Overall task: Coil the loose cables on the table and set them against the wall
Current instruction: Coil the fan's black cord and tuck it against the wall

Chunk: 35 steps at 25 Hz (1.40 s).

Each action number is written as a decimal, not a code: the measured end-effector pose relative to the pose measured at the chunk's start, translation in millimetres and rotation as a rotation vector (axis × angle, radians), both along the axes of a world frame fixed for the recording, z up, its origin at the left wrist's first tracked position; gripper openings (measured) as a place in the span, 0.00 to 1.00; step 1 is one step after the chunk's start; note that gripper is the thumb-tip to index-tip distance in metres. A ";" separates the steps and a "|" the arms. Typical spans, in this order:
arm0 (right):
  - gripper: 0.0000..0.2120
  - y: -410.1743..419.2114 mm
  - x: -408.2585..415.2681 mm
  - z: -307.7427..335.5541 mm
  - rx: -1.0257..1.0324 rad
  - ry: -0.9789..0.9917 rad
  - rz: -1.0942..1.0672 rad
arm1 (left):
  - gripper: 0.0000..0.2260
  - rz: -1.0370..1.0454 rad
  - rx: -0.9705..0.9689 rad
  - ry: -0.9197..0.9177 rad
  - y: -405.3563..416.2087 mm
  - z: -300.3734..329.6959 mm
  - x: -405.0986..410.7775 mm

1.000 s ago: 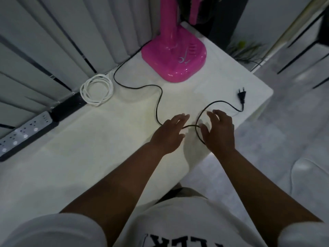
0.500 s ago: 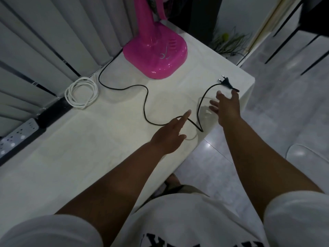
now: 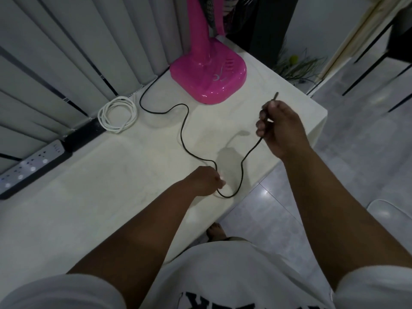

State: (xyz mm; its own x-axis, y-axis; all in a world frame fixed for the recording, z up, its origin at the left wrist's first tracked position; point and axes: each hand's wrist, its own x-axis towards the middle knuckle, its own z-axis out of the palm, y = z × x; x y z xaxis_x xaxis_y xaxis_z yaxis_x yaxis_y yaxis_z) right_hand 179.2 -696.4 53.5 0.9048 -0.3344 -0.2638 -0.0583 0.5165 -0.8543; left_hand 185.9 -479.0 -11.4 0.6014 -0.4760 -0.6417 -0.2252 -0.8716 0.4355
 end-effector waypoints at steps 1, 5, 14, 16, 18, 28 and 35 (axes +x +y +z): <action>0.10 13.8 -3.4 3.3 -0.131 -0.007 0.115 | 0.17 0.217 -0.088 0.097 2.2 8.2 3.9; 0.10 67.1 -17.0 4.0 -0.542 0.002 0.510 | 0.24 1.037 -0.787 0.443 15.7 47.1 26.6; 0.12 106.7 -19.1 -36.8 -0.959 0.108 1.099 | 0.16 1.423 -1.060 0.426 78.2 87.8 34.7; 0.12 92.8 -12.5 -46.5 -1.106 0.110 1.235 | 0.14 1.458 -1.136 0.380 98.9 93.8 34.5; 0.13 77.3 -8.5 -53.3 -1.098 0.141 1.243 | 0.13 1.480 -1.228 0.350 119.4 100.0 34.9; 0.18 84.9 10.3 -33.3 -0.653 0.301 0.717 | 0.12 1.368 -1.280 0.030 144.0 121.0 35.6; 0.13 143.3 12.7 42.1 -0.013 0.079 0.720 | 0.10 1.334 -1.108 0.026 102.4 110.7 7.4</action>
State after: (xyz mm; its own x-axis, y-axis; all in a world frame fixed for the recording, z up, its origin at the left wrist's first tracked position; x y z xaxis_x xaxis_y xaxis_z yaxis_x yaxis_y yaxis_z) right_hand 191.9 -553.1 95.6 0.8804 0.3334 -0.3374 -0.4416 0.3167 -0.8395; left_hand 193.3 -376.7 99.2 0.9115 0.1140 -0.3953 0.3581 0.2533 0.8987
